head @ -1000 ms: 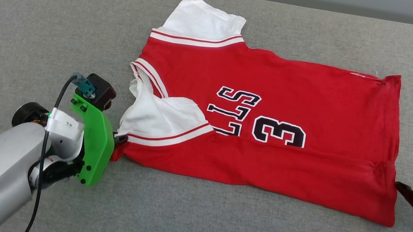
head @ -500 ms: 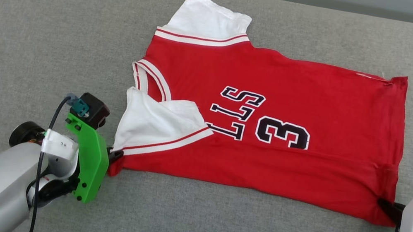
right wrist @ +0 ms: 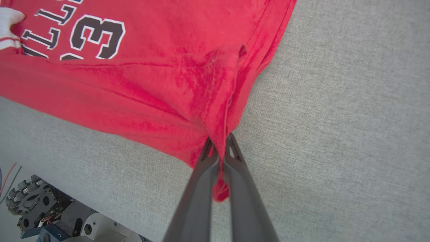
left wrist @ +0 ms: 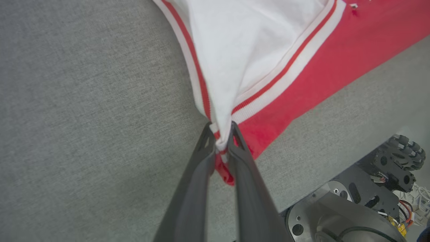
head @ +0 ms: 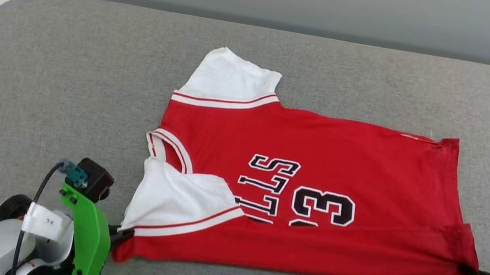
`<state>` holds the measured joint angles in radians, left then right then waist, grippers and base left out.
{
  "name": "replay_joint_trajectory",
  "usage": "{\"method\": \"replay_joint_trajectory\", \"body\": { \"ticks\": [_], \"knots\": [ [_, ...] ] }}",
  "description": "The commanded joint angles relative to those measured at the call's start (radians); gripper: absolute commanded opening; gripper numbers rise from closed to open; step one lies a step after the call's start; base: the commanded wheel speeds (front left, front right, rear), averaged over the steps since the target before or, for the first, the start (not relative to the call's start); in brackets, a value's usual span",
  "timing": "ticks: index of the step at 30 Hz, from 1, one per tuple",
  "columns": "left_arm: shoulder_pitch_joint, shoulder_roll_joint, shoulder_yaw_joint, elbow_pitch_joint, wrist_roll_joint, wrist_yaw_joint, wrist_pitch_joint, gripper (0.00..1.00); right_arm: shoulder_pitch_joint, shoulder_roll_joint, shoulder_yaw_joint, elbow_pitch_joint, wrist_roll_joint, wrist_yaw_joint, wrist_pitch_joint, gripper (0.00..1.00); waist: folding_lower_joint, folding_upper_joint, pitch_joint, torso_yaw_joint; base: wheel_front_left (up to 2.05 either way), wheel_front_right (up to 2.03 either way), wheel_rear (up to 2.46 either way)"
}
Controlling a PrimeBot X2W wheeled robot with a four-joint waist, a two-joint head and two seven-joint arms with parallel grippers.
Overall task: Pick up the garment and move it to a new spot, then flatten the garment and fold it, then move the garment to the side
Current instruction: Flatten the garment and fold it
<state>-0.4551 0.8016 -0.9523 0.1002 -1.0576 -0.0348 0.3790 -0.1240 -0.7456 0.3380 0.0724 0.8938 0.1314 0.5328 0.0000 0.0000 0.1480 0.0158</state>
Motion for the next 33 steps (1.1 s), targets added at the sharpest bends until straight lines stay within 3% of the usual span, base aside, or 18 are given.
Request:
{"method": "replay_joint_trajectory", "body": {
  "ticks": [1, 7, 16, 17, 18, 19, 27, 30, 33],
  "knots": [
    [0.025, 0.02, 0.001, -0.017, -0.014, 0.016, -0.001, 0.0, 0.031, -0.008, -0.019, -0.014, 0.006, -0.001, 0.007, 0.0, 0.0, 0.0, -0.001, 0.002, 0.0, 0.0, 0.0],
    [0.062, 0.033, -0.003, -0.062, -0.011, 0.066, -0.008, 0.0, 0.112, 0.027, -0.09, -0.047, 0.005, -0.001, 0.052, 0.0, 0.0, 0.0, 0.033, 0.0, 0.0, 0.0, 0.0],
    [0.054, -0.016, -0.007, 0.057, -0.023, 0.063, -0.015, 0.0, 0.066, 0.129, -0.086, 0.071, -0.054, -0.001, 0.046, 0.0, 0.0, 0.0, 0.069, -0.006, 0.0, 0.0, 0.0],
    [0.053, -0.018, -0.002, 0.067, -0.023, 0.062, -0.026, 0.83, 0.061, 0.138, -0.085, 0.081, -0.06, -0.001, 0.028, 0.28, 0.0, 0.0, 0.066, -0.005, 0.0, 0.0, 0.0],
    [0.05, -0.019, 0.007, 0.072, -0.025, 0.062, -0.04, 1.0, 0.058, 0.146, -0.085, 0.085, -0.065, -0.001, 0.007, 0.64, 0.0, 0.0, 0.06, -0.004, 0.0, 0.0, 0.0],
    [0.048, -0.015, 0.014, 0.073, -0.024, 0.063, -0.051, 1.0, 0.056, 0.148, -0.085, 0.083, -0.071, -0.001, -0.013, 1.0, 0.0, 0.0, 0.054, -0.004, 0.0, 0.0, 0.0],
    [-0.054, 0.076, 0.121, 0.002, 0.012, 0.092, -0.131, 1.0, 0.024, 0.173, -0.203, 0.011, -0.229, -0.001, -0.322, 1.0, 0.0, 0.0, 0.034, -0.014, 0.0, 0.0, 0.0],
    [-0.154, 0.096, 0.16, -0.019, 0.077, 0.106, -0.159, 1.0, -0.009, 0.23, -0.273, -0.025, -0.314, -0.001, -0.444, 1.0, 0.0, 0.0, 0.063, -0.032, 0.0, 0.0, 0.0],
    [-0.261, 0.068, 0.193, -0.017, 0.12, 0.116, -0.183, 1.0, -0.039, 0.288, -0.315, -0.072, -0.374, -0.001, -0.528, 1.0, 0.0, 0.0, 0.105, -0.051, 0.0, 0.0, 0.0]
  ]
}}
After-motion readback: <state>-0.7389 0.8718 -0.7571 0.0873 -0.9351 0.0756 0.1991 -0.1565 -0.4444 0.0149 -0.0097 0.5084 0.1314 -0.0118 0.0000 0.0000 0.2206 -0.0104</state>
